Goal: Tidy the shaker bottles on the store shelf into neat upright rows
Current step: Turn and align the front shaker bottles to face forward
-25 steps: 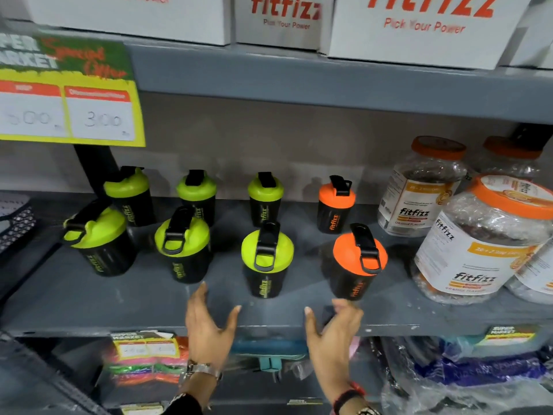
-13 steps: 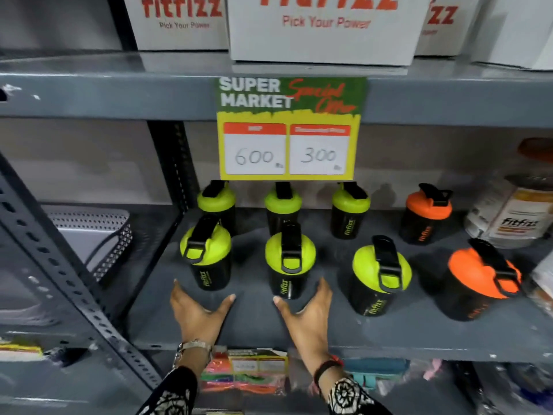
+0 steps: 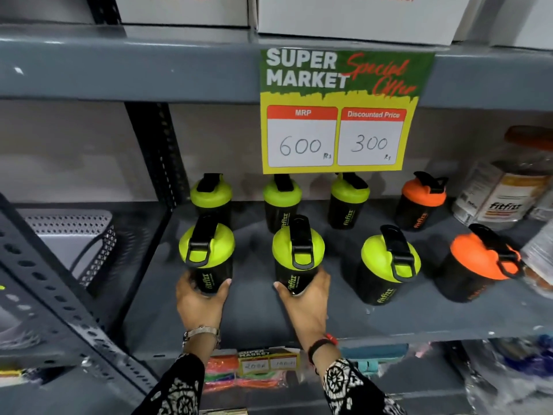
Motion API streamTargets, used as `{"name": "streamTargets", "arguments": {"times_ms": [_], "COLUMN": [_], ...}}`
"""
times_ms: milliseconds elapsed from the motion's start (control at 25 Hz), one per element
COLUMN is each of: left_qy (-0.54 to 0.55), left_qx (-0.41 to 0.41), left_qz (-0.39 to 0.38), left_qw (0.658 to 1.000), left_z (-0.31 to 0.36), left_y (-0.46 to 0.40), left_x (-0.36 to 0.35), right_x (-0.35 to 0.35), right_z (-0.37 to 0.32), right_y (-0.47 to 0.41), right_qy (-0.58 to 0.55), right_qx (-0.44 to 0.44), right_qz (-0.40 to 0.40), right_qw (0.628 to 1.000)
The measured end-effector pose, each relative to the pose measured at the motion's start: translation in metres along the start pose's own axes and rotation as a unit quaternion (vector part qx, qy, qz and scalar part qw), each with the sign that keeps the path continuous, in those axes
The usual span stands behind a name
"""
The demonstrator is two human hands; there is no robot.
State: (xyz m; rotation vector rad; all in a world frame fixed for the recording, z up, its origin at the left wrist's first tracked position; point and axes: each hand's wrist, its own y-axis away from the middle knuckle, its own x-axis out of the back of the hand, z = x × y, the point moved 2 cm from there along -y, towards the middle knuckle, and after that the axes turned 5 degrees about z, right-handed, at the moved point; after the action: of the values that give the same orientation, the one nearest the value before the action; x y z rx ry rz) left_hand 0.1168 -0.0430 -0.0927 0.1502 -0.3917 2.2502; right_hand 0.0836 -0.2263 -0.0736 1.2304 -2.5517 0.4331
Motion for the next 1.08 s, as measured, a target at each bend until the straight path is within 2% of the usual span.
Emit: {"name": "streamTargets", "arguments": {"times_ms": [480,720,1080], "left_qy": [0.004,-0.004,-0.018], "left_qx": [-0.007,-0.028,0.004], "left_qz": [-0.024,-0.071,-0.037], "left_qw": [1.0,0.997,0.999], "left_z": [-0.002,-0.007,-0.007], "left_y": [0.023,0.019,0.02], "left_x": [0.034,0.032,0.033], "right_x": [0.016,0.016,0.016], "right_z": [0.005,0.004,0.004], "right_y": [0.029,0.03,0.03], "right_qy": [0.014,0.021,0.031], "right_qx": [0.02,0.022,0.024], "right_qz": [-0.008,-0.018,-0.012], "right_qw": [1.0,0.999,0.999]}}
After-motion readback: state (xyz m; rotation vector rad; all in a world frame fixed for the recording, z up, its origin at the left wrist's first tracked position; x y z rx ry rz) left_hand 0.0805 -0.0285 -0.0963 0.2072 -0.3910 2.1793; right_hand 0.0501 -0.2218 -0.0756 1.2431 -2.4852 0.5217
